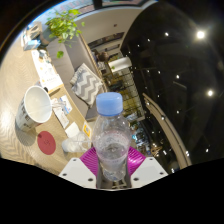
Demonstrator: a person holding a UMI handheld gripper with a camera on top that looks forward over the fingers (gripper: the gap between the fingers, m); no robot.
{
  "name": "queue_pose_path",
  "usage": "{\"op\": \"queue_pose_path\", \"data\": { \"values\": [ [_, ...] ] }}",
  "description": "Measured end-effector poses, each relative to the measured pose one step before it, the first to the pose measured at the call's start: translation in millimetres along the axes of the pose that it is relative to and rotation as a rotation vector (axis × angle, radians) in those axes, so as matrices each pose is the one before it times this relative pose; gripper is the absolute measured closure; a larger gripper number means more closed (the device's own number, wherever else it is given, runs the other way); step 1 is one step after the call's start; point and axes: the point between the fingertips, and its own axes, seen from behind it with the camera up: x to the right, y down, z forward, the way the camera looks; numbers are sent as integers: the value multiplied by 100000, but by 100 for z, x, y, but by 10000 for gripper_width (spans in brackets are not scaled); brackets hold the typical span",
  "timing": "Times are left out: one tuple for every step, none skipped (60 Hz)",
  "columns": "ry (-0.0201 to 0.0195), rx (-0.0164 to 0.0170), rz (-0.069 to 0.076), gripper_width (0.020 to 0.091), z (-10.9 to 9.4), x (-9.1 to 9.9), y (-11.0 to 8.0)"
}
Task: Pour water
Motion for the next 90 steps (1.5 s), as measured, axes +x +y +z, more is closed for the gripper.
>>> {"op": "queue_pose_path", "data": {
  "values": [
    [1192, 244, -4378, 767, 57, -69, -450],
    [1142, 215, -4369, 767, 87, -119, -455],
    [1072, 292, -4168, 766, 83, -95, -420],
    [988, 421, -3887, 767, 55, -108, -435],
    [848, 541, -3708, 768, 53, -168, -437],
    [686, 466, -3609, 767, 77, -203, -377],
    [648, 230, -3693, 767, 71, -196, -296],
    [635, -32, -3759, 768, 89, -198, -204],
    [760, 57, -3419, 767, 335, -267, -125],
    [538, -61, -2993, 768, -51, -179, -295],
    [632, -170, -2922, 769, -59, -84, -129],
    [478, -160, -2595, 768, 16, -112, -132],
    [312, -184, -2300, 769, -8, -162, -89],
    [81, -311, -2144, 768, 26, -231, -90],
    [-43, -361, -2084, 768, 284, -298, 77],
    [-247, -725, -1812, 770, 46, -261, -6],
    [-253, -450, -1792, 770, 50, -196, -116],
    [-214, -461, -1749, 769, 45, -174, -72],
    [-160, -135, -1477, 770, 29, -163, -101],
    [-37, -179, -1445, 768, 39, -140, -62],
    [-8, -363, -1497, 769, 96, -237, 153],
    [-116, -339, -1547, 768, 24, -131, -12],
    [-299, -130, -1311, 767, -1, -138, -61],
    [-536, 114, -831, 768, -32, -180, -83],
    [-377, 86, -475, 767, -6, -144, -62],
    [-281, -22, -387, 769, -7, -121, -22],
    [-335, -81, -531, 769, 12, -156, -18],
    [-466, -195, -588, 768, -3, -140, 9],
    [-412, -200, -385, 768, 15, -121, 12],
    [-161, -62, -208, 767, 24, -61, -17],
    [-159, -112, -12, 767, 5, -50, 6],
    [-234, -181, 47, 769, 4, -67, 45],
    [-339, -228, -14, 768, 14, -86, 67],
    [-385, -185, 137, 768, 23, -94, 49],
    [-349, -72, 273, 768, 8, -54, 47],
    [-259, 13, 419, 767, -1, -6, 40],
    [-225, 64, 531, 767, -18, 31, 35],
    [-218, 150, 714, 766, -14, 54, 19],
    [-277, 225, 949, 767, -7, 62, 21],
    [-292, 227, 1181, 769, -12, 72, 34],
    [-374, 335, 1423, 768, -33, 101, 25],
    [-365, 396, 1628, 766, -34, 120, 17],
    [-477, 482, 2028, 766, -52, 145, 6],
    [-431, 544, 2316, 767, -28, 173, -6],
    [-396, 646, 2560, 767, -48, 220, -29],
    [-484, 719, 2829, 766, -49, 248, -21],
    [-517, 699, 3176, 766, -38, 233, -7],
    [-415, 422, 3268, 766, -136, 282, -33],
    [-570, 597, 3620, 766, -50, 281, -5],
    [-770, 728, 3873, 765, -63, 225, -58],
    [-992, 818, 4125, 765, -103, 260, -68],
    [-1317, 916, 4182, 765, -211, 446, -7],
    [-1009, 745, 4633, 765, -101, 266, -70],
    [-1026, 780, 4799, 765, -107, 275, -105],
    [-1253, 878, 4936, 764, -125, 242, -148],
    [-1472, 834, 5106, 766, -121, 214, -140],
    [-1433, 631, 5354, 765, -103, 202, -103],
    [-1202, 480, 5493, 767, -87, 246, -80],
    [-1237, 316, 5502, 768, -47, 185, -38],
    [-1527, 194, 5431, 767, -36, 142, -32],
    [-960, 121, 5235, 767, -113, -132, -263],
    [-2065, 281, 6197, 767, 79, 161, 37],
    [-1767, 495, 5976, 767, 120, 192, -45],
    [-1807, 131, 6150, 768, 47, 23, -42],
    [-2311, -158, 6072, 768, 88, -72, 92],
    [-2355, -491, 5976, 768, 101, -118, 167],
    [-2324, -645, 5824, 768, 109, -79, 216],
    [-2221, -643, 5831, 767, 172, -72, 237],
    [-2201, -552, 5679, 767, 204, -132, 268],
    [-2411, -497, 5381, 767, 223, -140, 249],
    [-2373, -470, 5401, 767, 142, -252, 333],
    [-2089, 38, 4755, 768, 242, -384, 246],
    [-2151, -243, 4075, 768, 517, -208, 246],
    [-2383, -429, 3900, 767, 260, 70, 269],
    [-2221, -517, 3348, 767, 285, -136, 425],
    [-2148, -357, 2762, 768, 356, -133, 385],
    [-1842, -215, 2090, 767, 347, -168, 380],
    [-1589, -61, 1406, 767, 366, -175, 414],
    [-1435, -34, 880, 767, 350, -138, 379],
    [-1334, 60, 802, 767, 222, -368, 447],
    [-1434, -13, 304, 767, 245, -41, 450],
    [-1039, -137, -33, 767, 279, -286, 356],
    [-1116, -66, -143, 765, 236, -159, 335],
    [-1081, -70, -114, 765, 226, -156, 326],
    [-1042, -111, -83, 765, 275, -135, 335],
    [-1102, -218, -30, 765, 289, -168, 406],
    [-1043, -352, 57, 765, 291, -159, 418],
    [-1021, -511, 237, 765, 325, -126, 438],
    [-1210, -487, 364, 765, 310, 88, 504],
    [-956, -676, 393, 765, 327, -166, 370]
  ]
}}
